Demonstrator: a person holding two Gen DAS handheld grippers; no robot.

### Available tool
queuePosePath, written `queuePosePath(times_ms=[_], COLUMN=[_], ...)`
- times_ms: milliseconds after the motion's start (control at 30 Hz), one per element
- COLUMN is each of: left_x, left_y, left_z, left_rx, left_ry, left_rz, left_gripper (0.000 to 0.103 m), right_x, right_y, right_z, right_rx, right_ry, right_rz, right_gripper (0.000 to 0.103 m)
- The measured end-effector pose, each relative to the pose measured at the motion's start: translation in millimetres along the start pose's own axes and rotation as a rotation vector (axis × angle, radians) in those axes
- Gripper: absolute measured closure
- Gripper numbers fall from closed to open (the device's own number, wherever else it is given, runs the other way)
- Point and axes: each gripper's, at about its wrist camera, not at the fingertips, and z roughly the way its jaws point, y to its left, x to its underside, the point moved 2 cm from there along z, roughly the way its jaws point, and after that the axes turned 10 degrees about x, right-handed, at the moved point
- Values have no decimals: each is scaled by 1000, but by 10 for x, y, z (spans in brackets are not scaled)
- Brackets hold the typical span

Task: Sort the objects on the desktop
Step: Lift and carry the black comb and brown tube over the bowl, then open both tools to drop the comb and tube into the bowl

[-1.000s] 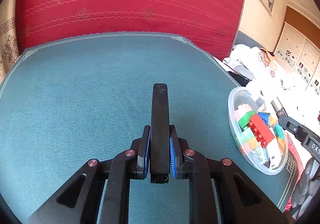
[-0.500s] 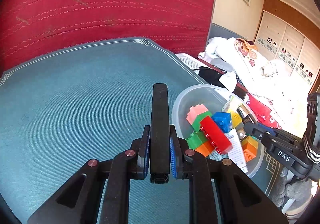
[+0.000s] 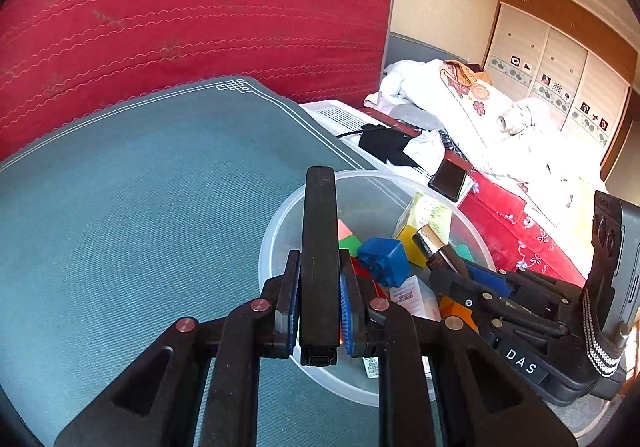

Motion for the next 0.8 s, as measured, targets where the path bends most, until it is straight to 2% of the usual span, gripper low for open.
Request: queuePosePath(times_ms=[333,500,567,633,667,700,800], left_x=[-120,-157,-168,-173,-173,-173,-169], left_y=[-131,-105,-96,-97,-96,-95,-74], left_z=[240,350,370,357,342,323,267], left_rx=[30,76,86,90,91,89,69], left_ry=[27,48,45,36,30,22,6], left_rz=[16,-37,-48,-47,-46,-45,-42], left_gripper=[85,83,82,72,63,61,61], right_x=[-1,-13,-14,-18,-25,-32,-49], right_y=[-28,-81,-92,-104,-112,-120,-123], right_z=[11,54,60,42,28,12,-26], right_rx=[-4,-7,4,10,9,9,14], right_ry=[-2,19,21,12,7,1,-10], right_rz=[5,30,31,34,41,46,46], right_gripper=[81,79,72,59,56,53,53])
